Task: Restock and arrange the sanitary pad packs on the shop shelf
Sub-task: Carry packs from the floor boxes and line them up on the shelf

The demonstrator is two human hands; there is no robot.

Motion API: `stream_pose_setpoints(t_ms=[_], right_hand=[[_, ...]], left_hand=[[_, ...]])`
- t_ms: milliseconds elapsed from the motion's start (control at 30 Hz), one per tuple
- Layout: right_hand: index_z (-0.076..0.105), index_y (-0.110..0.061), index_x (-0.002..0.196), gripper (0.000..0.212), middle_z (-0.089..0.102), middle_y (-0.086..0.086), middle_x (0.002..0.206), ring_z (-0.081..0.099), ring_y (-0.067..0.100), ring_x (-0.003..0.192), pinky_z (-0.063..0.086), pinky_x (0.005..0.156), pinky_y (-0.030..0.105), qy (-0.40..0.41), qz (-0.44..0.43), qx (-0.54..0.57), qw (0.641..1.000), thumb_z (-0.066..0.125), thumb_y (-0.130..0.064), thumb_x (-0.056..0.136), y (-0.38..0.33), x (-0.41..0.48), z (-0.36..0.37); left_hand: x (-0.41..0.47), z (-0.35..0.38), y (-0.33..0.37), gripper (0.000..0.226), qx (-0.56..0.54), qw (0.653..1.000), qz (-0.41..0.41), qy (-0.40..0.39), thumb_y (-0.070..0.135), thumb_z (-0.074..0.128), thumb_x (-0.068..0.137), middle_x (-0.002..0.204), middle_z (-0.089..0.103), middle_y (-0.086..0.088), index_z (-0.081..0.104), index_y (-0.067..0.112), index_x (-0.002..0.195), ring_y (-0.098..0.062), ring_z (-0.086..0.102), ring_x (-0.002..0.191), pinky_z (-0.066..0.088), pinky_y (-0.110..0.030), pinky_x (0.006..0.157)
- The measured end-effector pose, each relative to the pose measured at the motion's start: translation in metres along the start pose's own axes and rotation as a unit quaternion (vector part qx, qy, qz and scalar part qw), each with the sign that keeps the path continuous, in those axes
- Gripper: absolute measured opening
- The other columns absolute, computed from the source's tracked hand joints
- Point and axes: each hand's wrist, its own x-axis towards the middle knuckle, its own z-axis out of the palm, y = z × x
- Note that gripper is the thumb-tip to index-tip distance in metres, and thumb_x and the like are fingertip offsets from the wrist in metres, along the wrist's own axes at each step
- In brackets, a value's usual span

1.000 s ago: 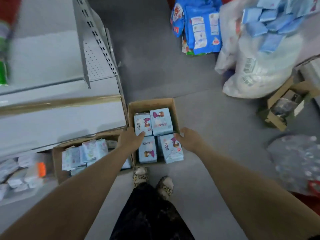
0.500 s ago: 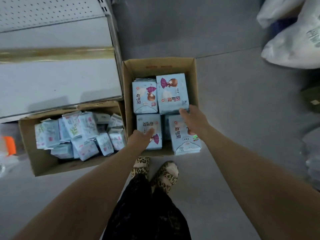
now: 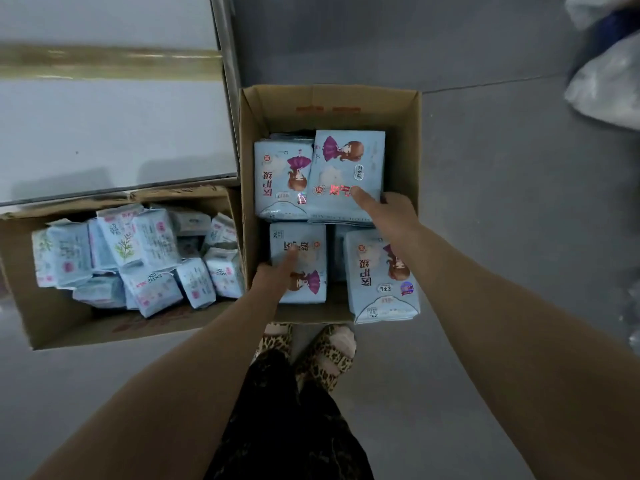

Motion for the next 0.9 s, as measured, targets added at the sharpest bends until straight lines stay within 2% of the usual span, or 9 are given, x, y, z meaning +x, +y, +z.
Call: stream_pose_setpoints(t_ms=[100, 200, 300, 467, 533, 667, 733, 800, 900], right_hand=[[0.062, -0.016, 0.129, 0.100, 0.070, -0.001, 0.117, 0.069, 0.016, 0.100, 0.054, 0.074, 0.025, 0.013, -0.011, 0.006, 1.000, 0.074, -0.082, 0.055, 0.005, 0.011, 0.000], [0.059, -0.016, 0.130, 0.111, 0.072, 0.000, 0.115, 0.072, 0.017, 0.101, 0.058, 0.090, 0.038, -0.016, -0.001, 0.028, 0.999, 0.081, -0.085, 0.046, 0.017, 0.030, -0.005], [0.052, -0.015, 0.136, 0.119, 0.070, 0.002, 0.120, 0.071, 0.020, 0.105, 0.056, 0.097, 0.042, -0.036, 0.008, 0.053, 0.998, 0.085, -0.081, 0.042, 0.013, 0.034, -0.009], [0.035, -0.013, 0.145, 0.095, 0.058, 0.001, 0.130, 0.060, 0.017, 0.115, 0.048, 0.098, 0.031, -0.018, 0.014, 0.044, 0.999, 0.083, -0.055, 0.075, 0.000, 0.015, -0.003], [0.043, -0.013, 0.144, 0.094, 0.062, 0.001, 0.131, 0.062, 0.018, 0.115, 0.050, 0.098, 0.032, -0.014, 0.019, 0.049, 0.999, 0.084, -0.058, 0.071, 0.001, 0.014, -0.001], [0.064, -0.013, 0.125, 0.063, 0.069, 0.002, 0.116, 0.065, 0.016, 0.100, 0.047, 0.071, 0.022, -0.022, 0.036, 0.054, 0.998, 0.078, -0.055, 0.080, -0.006, 0.006, -0.002], [0.065, -0.013, 0.124, 0.060, 0.070, 0.002, 0.115, 0.066, 0.016, 0.099, 0.050, 0.075, 0.024, -0.015, 0.036, 0.068, 0.997, 0.077, -0.054, 0.081, -0.009, 0.002, -0.001], [0.065, -0.014, 0.125, 0.062, 0.071, 0.003, 0.116, 0.068, 0.020, 0.103, 0.056, 0.090, 0.035, -0.008, 0.039, 0.095, 0.995, 0.079, -0.054, 0.079, -0.012, -0.002, -0.001], [0.065, -0.013, 0.124, 0.061, 0.073, 0.005, 0.114, 0.069, 0.023, 0.102, 0.056, 0.095, 0.040, 0.009, 0.043, 0.114, 0.993, 0.080, -0.052, 0.079, -0.018, -0.014, -0.004]], left_hand=[[0.004, -0.001, -0.001, 0.088, -0.026, 0.999, 0.000, -0.042, 0.076, 0.066, 0.073, 0.125, 0.064, -0.007, 0.055, 0.016, 0.136, -0.027, 0.061, 0.114, 0.045, -0.048, 0.107], [0.004, -0.001, 0.000, 0.077, -0.034, 0.997, 0.009, -0.072, 0.076, 0.065, 0.072, 0.122, 0.065, -0.002, 0.056, 0.024, 0.128, -0.025, 0.062, 0.112, 0.045, -0.047, 0.107], [-0.001, 0.003, 0.003, 0.061, -0.069, 0.992, -0.011, -0.102, 0.068, 0.062, 0.081, 0.110, 0.062, 0.003, 0.050, 0.030, 0.127, -0.022, 0.060, 0.107, 0.046, -0.042, 0.105], [-0.008, 0.003, -0.001, 0.083, -0.106, 0.986, -0.011, -0.129, 0.064, 0.076, 0.062, 0.119, 0.070, -0.001, 0.057, 0.025, 0.132, -0.023, 0.067, 0.107, 0.051, -0.046, 0.102], [-0.008, 0.000, -0.003, 0.077, -0.104, 0.987, -0.011, -0.124, 0.057, 0.079, 0.064, 0.119, 0.071, 0.000, 0.059, 0.023, 0.131, -0.021, 0.067, 0.106, 0.051, -0.043, 0.099], [-0.006, -0.002, -0.004, 0.048, -0.098, 0.989, -0.015, -0.106, 0.035, 0.078, 0.083, 0.113, 0.066, 0.002, 0.058, 0.018, 0.122, -0.009, 0.062, 0.088, 0.045, -0.024, 0.067], [-0.009, -0.002, -0.001, 0.058, -0.093, 0.990, -0.019, -0.104, 0.038, 0.083, 0.077, 0.113, 0.068, -0.001, 0.060, 0.014, 0.124, -0.012, 0.063, 0.089, 0.047, -0.025, 0.069], [-0.014, -0.004, 0.003, 0.079, -0.092, 0.990, -0.020, -0.100, 0.048, 0.090, 0.061, 0.113, 0.070, -0.004, 0.062, 0.010, 0.125, -0.018, 0.067, 0.094, 0.052, -0.030, 0.078], [-0.015, -0.010, 0.004, 0.125, -0.078, 0.994, -0.019, -0.080, 0.067, 0.092, 0.014, 0.111, 0.072, -0.006, 0.064, 0.009, 0.121, -0.025, 0.069, 0.099, 0.055, -0.041, 0.095]])
